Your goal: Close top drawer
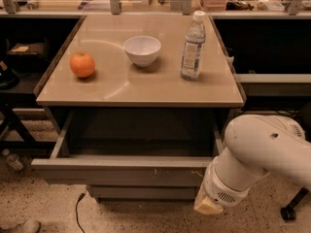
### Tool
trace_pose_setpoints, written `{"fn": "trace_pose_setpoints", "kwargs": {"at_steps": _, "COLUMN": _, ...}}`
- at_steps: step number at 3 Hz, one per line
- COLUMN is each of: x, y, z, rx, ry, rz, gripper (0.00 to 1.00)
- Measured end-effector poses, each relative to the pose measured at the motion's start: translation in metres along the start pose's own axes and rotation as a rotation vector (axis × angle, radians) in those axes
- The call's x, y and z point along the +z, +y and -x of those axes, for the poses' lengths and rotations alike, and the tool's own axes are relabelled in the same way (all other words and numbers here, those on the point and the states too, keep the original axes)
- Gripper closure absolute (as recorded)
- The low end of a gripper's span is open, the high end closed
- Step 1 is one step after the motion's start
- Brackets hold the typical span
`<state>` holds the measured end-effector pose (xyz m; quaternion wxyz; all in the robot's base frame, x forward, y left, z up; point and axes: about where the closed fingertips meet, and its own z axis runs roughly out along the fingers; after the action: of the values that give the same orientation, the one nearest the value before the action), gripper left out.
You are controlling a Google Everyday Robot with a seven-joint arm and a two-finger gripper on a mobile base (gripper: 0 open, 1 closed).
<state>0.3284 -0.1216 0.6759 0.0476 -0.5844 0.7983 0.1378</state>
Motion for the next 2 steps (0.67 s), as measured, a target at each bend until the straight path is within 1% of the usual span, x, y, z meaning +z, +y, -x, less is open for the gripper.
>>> {"fn": "trace_pose_setpoints", "kwargs": {"at_steps": 1, "x": -0.003, "y": -0.018, "z": 0.014, "rx": -0.017, "ry": -0.018, "rz": -0.028, "gripper": 1.0}}
{"fn": "trace_pose_setpoints", "kwargs": {"at_steps": 2, "x": 0.002, "y": -0.039, "z": 0.027, "rx": -0.028, "ry": -0.021, "rz": -0.05, "gripper": 1.0}}
